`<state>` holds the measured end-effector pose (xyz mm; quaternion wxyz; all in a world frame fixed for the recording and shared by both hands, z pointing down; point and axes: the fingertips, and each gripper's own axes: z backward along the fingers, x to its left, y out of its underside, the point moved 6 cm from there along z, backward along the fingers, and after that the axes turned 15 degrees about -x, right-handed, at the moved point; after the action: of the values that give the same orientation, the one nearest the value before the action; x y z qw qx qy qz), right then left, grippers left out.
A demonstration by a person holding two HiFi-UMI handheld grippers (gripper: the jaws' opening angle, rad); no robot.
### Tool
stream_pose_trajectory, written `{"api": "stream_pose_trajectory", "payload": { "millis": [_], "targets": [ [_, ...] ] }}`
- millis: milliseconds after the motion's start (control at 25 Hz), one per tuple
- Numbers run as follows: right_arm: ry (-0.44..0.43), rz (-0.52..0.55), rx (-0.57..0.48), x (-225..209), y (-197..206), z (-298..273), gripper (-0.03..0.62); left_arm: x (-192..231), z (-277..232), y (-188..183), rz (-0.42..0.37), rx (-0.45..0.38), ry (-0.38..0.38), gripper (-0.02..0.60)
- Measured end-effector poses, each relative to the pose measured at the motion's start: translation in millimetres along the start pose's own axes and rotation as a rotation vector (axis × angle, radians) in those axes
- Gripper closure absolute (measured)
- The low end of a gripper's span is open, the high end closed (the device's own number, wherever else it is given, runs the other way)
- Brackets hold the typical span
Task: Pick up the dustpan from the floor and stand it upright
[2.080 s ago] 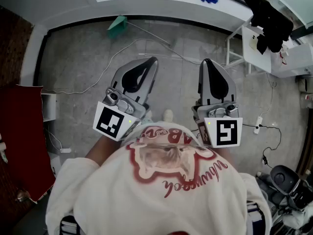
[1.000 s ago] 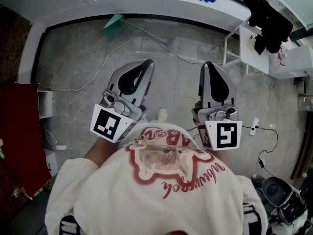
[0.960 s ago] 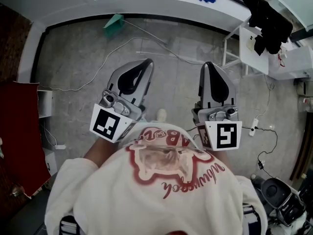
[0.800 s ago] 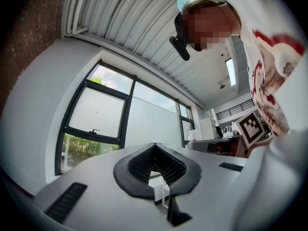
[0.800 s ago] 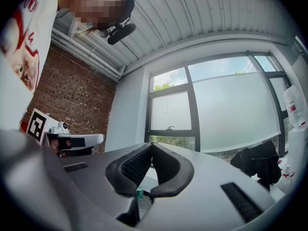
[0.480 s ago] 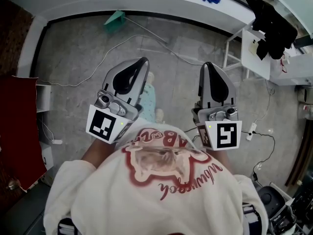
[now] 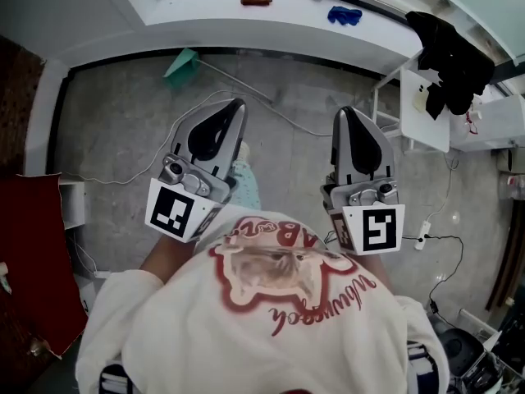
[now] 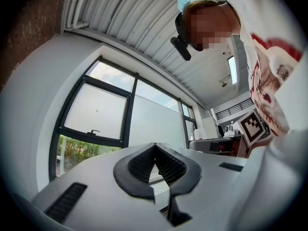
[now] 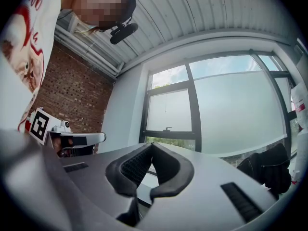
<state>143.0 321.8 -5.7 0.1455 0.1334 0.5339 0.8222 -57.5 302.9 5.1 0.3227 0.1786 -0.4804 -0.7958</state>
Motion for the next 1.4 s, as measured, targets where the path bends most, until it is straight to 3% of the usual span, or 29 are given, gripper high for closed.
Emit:
{"api": "stream_pose_trajectory", "payload": {
  "millis": [720,1400],
  "targets": [
    [0.104,0.014,0.060,-51.3,106.6,-213.6,0.569,205.7,-146.9,69.2,0.039,0.029,0.103,0.563],
    [0.055,0.002,0.137,-86.0,155.3,-260.4,0.569,242.1,-179.1,120.7,0.052,0.061,0.032,0.563]
  ]
}}
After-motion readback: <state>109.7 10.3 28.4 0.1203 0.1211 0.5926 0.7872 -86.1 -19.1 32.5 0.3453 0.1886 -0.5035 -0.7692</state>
